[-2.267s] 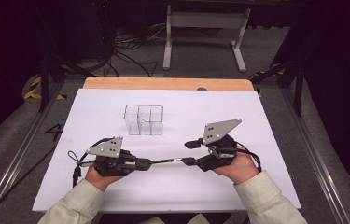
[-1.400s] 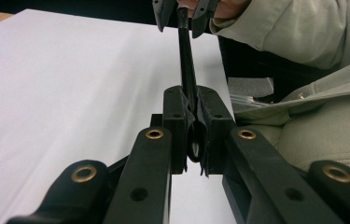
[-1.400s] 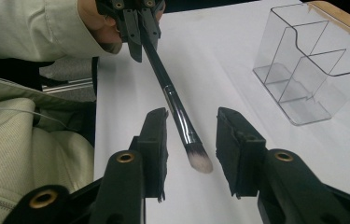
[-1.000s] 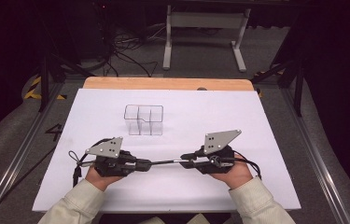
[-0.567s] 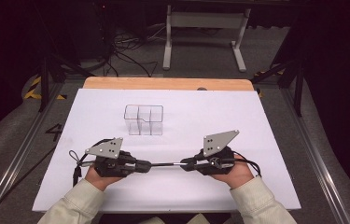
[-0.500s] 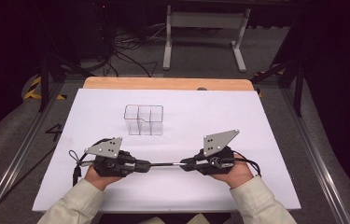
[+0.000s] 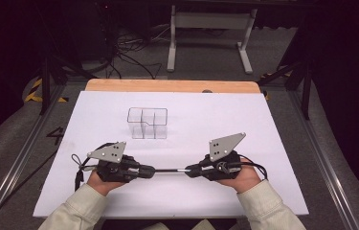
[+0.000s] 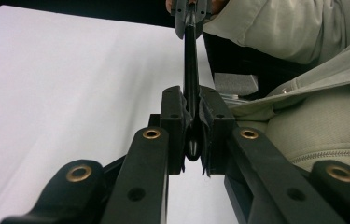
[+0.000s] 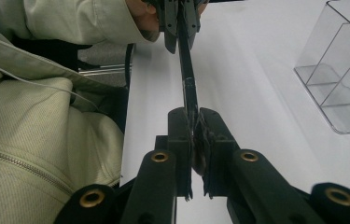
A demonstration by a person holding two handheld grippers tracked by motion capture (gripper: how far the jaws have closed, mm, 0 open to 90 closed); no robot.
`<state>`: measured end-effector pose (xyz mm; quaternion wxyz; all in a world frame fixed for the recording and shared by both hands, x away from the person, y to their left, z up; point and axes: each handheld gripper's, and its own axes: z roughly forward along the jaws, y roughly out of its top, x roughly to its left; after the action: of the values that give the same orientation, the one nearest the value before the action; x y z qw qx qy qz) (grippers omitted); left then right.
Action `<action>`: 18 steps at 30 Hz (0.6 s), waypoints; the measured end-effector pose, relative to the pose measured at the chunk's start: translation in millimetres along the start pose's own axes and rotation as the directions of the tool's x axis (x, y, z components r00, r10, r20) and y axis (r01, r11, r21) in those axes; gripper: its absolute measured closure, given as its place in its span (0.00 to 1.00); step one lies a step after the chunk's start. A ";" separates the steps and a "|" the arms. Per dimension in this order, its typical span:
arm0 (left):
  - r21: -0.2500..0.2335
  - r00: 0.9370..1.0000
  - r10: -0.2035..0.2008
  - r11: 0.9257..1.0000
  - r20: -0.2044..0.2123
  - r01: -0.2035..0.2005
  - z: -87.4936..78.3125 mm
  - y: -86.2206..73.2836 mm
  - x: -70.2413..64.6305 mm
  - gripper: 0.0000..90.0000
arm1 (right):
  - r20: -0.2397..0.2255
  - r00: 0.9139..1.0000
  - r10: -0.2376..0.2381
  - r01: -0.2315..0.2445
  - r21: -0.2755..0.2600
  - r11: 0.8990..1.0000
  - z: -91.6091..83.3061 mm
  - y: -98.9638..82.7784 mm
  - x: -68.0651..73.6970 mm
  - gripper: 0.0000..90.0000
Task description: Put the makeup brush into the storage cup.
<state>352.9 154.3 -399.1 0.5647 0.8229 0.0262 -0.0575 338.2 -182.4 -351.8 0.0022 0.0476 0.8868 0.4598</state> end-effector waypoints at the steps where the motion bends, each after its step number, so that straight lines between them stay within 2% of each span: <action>1: -0.002 1.000 -0.001 1.000 0.001 0.001 -0.2 -0.1 0.1 0.91 | -0.001 1.000 0.001 -0.001 -0.001 1.000 0.0 0.1 0.2 0.94; 10: 0.000 1.000 -0.005 1.000 0.002 0.005 -0.3 -0.9 0.6 0.89 | 0.000 1.000 0.004 -0.004 0.001 1.000 0.3 1.2 1.4 0.94; 16: 0.005 1.000 -0.009 1.000 0.009 0.009 0.5 -0.8 1.0 0.84 | 0.003 1.000 0.004 -0.004 0.005 1.000 -0.2 2.2 1.5 0.94; 18: 0.011 1.000 -0.010 1.000 0.011 0.010 1.7 -0.6 0.9 0.79 | 0.008 1.000 0.006 -0.007 0.014 1.000 -0.2 2.9 1.4 0.94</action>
<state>353.6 152.9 -400.3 0.5601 0.8254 0.0269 -0.0652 337.0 -180.8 -349.2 0.0039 0.0523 0.8899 0.4532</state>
